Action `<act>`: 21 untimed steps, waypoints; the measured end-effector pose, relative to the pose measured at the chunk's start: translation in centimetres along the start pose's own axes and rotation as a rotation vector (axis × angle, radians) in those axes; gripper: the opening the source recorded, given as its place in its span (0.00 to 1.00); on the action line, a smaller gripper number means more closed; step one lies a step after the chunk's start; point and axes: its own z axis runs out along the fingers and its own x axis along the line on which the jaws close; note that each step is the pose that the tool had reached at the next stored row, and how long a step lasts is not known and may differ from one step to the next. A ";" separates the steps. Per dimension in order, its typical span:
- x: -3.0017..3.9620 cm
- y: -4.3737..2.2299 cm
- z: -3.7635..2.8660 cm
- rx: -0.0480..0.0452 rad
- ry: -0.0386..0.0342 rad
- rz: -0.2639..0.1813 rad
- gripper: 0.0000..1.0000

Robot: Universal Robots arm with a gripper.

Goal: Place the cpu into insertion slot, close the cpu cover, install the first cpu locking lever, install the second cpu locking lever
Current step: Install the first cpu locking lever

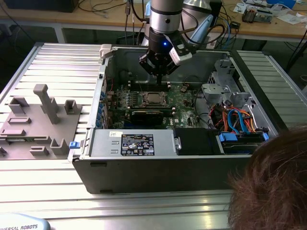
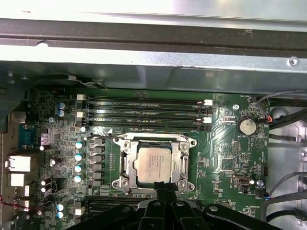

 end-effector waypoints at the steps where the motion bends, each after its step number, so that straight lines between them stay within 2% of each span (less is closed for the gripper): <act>1: 0.04 0.00 0.00 0.0000 0.0000 0.000 0.11; 21: 0.38 0.01 0.00 0.0000 0.0000 0.000 0.11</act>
